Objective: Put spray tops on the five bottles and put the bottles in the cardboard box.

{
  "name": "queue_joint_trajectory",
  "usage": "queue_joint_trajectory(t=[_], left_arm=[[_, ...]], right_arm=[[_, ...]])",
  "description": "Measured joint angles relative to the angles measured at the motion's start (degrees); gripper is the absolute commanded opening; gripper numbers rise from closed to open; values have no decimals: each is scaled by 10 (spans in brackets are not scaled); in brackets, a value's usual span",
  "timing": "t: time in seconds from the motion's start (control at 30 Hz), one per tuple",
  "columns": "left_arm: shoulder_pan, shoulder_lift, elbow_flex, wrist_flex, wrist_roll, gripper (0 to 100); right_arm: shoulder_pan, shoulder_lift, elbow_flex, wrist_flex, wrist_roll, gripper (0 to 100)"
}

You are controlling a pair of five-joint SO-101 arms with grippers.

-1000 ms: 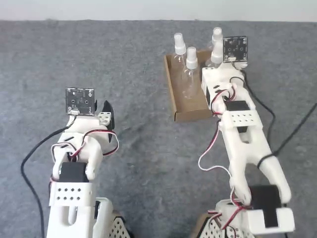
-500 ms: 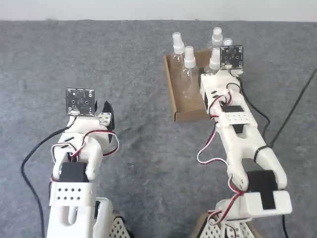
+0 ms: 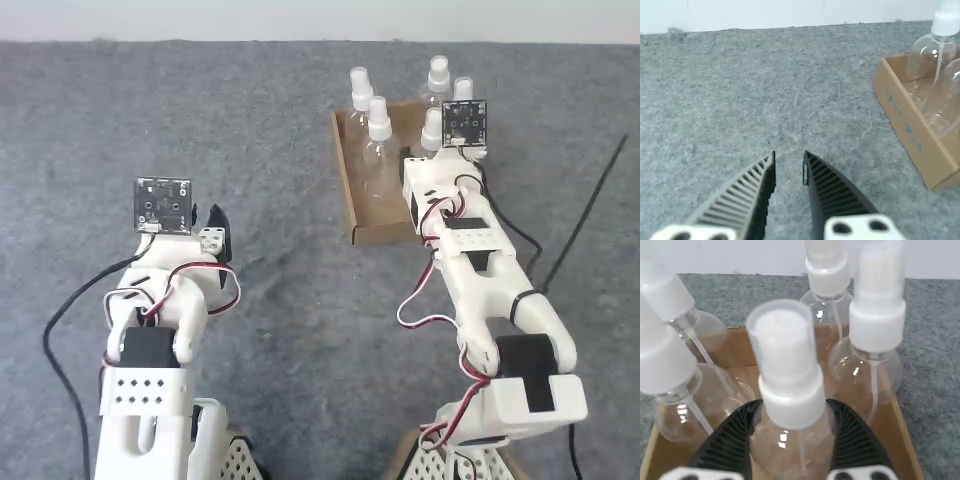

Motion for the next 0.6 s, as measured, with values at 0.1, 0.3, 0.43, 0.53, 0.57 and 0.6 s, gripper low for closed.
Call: queue_joint_trajectory(t=[0.1,0.3,0.43,0.53,0.57,0.6], left_arm=[[0,0,0,0,0,80],[0,0,0,0,0,80],[0,0,0,0,0,80],[0,0,0,0,0,80],[0,0,0,0,0,80],[0,0,0,0,0,80]], right_arm=[[-1,0,0,0,-1,146],[-3,0,0,0,-2,165],[-3,0,0,0,-2,166],[-3,0,0,0,-2,166],[-3,0,0,0,-2,166],[-3,0,0,0,-2,167]])
